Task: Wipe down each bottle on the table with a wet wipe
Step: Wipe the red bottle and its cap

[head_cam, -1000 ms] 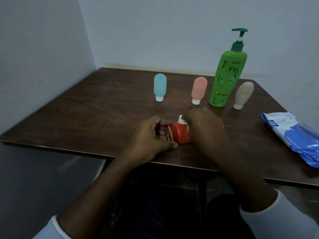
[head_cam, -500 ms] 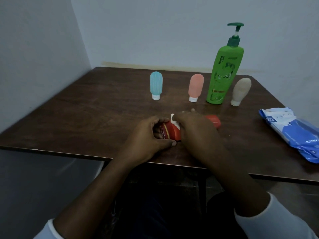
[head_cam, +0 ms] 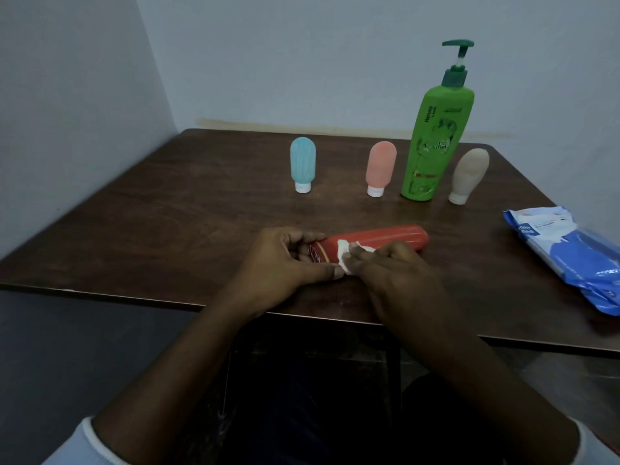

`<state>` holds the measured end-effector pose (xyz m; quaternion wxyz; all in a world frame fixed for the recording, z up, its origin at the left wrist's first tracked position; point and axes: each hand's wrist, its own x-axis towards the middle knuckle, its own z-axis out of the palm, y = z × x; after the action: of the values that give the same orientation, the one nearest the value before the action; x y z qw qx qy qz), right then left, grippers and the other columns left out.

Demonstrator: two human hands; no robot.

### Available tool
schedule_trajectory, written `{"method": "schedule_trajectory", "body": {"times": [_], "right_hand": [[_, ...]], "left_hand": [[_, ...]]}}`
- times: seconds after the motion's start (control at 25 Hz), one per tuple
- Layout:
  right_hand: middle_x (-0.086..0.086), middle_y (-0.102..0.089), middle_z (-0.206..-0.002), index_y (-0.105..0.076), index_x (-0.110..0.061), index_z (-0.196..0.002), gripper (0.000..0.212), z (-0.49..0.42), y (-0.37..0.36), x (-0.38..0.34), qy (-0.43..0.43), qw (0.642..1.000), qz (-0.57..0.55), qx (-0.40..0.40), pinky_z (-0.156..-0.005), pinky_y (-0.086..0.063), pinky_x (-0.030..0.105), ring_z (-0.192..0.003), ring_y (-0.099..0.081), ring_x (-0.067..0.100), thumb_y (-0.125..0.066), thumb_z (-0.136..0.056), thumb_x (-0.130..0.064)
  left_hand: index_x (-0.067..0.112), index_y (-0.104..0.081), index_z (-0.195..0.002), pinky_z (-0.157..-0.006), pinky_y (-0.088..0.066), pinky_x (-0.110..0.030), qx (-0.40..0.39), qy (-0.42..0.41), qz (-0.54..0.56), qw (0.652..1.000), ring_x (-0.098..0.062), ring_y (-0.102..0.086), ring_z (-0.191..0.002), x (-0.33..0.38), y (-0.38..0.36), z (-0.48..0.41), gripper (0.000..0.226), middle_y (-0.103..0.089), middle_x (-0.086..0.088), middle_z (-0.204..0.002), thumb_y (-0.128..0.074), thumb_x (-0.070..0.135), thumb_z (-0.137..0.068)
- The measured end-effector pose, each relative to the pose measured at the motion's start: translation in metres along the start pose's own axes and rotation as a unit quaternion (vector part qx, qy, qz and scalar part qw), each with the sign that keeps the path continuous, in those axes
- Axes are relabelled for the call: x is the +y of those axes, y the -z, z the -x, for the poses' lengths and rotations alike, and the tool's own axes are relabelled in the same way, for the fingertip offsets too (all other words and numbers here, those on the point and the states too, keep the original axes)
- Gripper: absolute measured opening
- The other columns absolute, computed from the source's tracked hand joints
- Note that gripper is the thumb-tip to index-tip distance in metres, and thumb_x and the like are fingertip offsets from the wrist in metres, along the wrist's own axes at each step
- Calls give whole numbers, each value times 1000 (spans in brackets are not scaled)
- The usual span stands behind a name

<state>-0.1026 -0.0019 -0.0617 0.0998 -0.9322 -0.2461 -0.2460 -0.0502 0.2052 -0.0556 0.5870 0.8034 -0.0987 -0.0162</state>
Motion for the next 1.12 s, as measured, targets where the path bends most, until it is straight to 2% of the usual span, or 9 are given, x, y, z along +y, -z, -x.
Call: {"method": "schedule_trajectory", "body": {"times": [0.12, 0.28, 0.36, 0.48, 0.6, 0.72, 0.84, 0.96, 1.12], "right_hand": [[12, -67, -101, -67, -20, -122, 33, 0, 8, 33, -98, 995, 25, 4, -68, -44, 27, -78, -52, 18, -60, -90, -19], [16, -61, -117, -62, -20, -129, 37, -5, 21, 52, -230, 972, 41, -12, -81, -41, 31, -100, -57, 29, -57, -93, -18], [17, -64, -112, -61, -12, -130, 42, -9, 14, 21, -171, 985, 21, 11, -78, -44, 29, -95, -60, 30, -65, -88, -9], [8, -68, -118, -63, -11, -127, 46, -4, -1, -17, -6, 1000, -11, -13, -78, -46, 23, -91, -56, 16, -67, -81, -7], [7, -65, -110, -62, -23, -128, 43, -3, 7, 8, -71, 997, -19, -18, -73, -38, 21, -85, -52, 14, -40, -92, -31], [11, -63, -115, -62, -25, -127, 34, -1, 22, 56, -200, 978, 61, -18, -78, -42, 29, -97, -57, 24, -52, -95, -23], [14, -67, -114, -66, -20, -125, 32, -5, 31, 71, -243, 967, 66, -30, -81, -43, 35, -103, -56, 29, -55, -95, -16], [14, -62, -111, -62, -21, -129, 37, -13, 22, 34, -218, 974, 48, -25, -76, -38, 28, -98, -56, 28, -58, -93, -17], [10, -71, -106, -69, -10, -117, 43, -11, 0, -20, -53, 998, 13, -10, -68, -41, 24, -81, -59, 22, -71, -75, -3]], "left_hand": [[18, -78, -112, -83, -62, -38, -6, 25, 30, 999, -17, -72, -76, 3, 0, 0, 54, -79, -16, -93, -99, 14, -62], [19, -79, -107, -83, -61, -36, -18, 36, 49, 998, -18, -72, -78, 6, -1, -1, 48, -77, -22, -97, -97, 12, -63], [18, -81, -103, -92, -60, -46, -21, 46, 65, 997, -26, -73, -84, 7, 1, -1, 45, -74, -29, -102, -97, 11, -62], [11, -81, -106, -97, -58, -56, -46, 59, 107, 991, -39, -75, -99, 6, 4, -1, 51, -76, -29, -103, -96, 13, -58], [10, -80, -107, -94, -59, -47, -39, 62, 102, 992, -31, -73, -87, 4, 4, -1, 59, -75, -28, -96, -97, 19, -51], [11, -78, -111, -90, -58, -42, -32, 56, 89, 994, -24, -68, -79, 3, 4, -3, 63, -69, -24, -84, -97, 19, -50], [13, -78, -108, -81, -59, -36, -31, 43, 79, 995, -19, -66, -74, 2, 3, -5, 65, -68, -12, -78, -98, 21, -47], [14, -75, -107, -69, -56, -25, -33, 26, 47, 998, -13, -63, -71, 2, 1, -4, 65, -70, 1, -75, -100, 16, -46], [14, -74, -108, -80, -63, -34, -33, 8, 37, 999, -20, -72, -81, -1, 4, -3, 66, -79, -11, -92, -100, 12, -47]]}}
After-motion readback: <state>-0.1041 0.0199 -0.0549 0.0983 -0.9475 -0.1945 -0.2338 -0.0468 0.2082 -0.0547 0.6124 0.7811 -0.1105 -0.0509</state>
